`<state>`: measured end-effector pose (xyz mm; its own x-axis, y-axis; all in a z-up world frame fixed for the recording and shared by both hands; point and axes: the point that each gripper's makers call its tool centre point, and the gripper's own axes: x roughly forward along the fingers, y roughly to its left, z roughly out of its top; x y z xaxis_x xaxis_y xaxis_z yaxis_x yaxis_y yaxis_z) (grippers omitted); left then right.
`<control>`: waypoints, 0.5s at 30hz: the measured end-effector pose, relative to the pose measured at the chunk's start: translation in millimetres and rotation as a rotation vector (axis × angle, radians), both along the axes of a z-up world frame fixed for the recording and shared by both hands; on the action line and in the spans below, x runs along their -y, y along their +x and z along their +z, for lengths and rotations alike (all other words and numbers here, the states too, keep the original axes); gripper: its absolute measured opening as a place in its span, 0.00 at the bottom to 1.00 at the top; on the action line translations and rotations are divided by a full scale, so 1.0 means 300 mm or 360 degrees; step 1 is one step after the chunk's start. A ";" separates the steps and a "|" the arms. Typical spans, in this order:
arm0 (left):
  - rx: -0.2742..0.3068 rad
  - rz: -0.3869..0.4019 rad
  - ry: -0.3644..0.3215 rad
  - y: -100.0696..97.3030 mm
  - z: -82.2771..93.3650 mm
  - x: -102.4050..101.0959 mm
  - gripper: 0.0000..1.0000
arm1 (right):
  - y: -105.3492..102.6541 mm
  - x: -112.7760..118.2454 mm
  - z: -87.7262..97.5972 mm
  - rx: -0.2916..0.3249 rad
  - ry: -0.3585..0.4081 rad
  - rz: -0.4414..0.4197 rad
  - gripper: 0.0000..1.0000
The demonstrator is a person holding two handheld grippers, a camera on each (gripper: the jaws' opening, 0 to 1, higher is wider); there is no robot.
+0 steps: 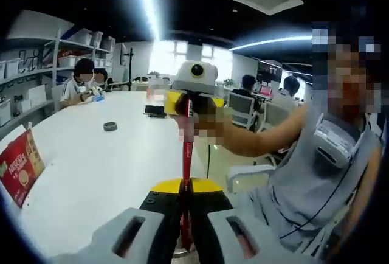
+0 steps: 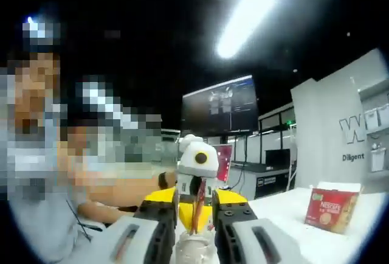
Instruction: Tear open the coffee pouch, take out the coffee, and pour the coffee from the pouch into the cup
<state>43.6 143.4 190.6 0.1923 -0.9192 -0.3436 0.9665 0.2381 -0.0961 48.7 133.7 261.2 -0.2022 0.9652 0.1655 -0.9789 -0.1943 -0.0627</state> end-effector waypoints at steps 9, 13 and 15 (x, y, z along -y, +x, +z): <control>0.0082 0.0011 0.0049 -0.010 0.001 0.022 0.14 | 0.017 0.006 -0.026 -0.0056 -0.0026 -0.0017 0.04; 0.0166 0.0082 -0.0047 -0.006 0.034 0.023 0.19 | 0.016 0.044 0.001 -0.0036 0.0045 -0.0115 0.03; 0.0247 0.0131 -0.0118 -0.001 0.068 0.027 0.18 | 0.002 0.067 0.009 -0.0022 0.0077 -0.0139 0.03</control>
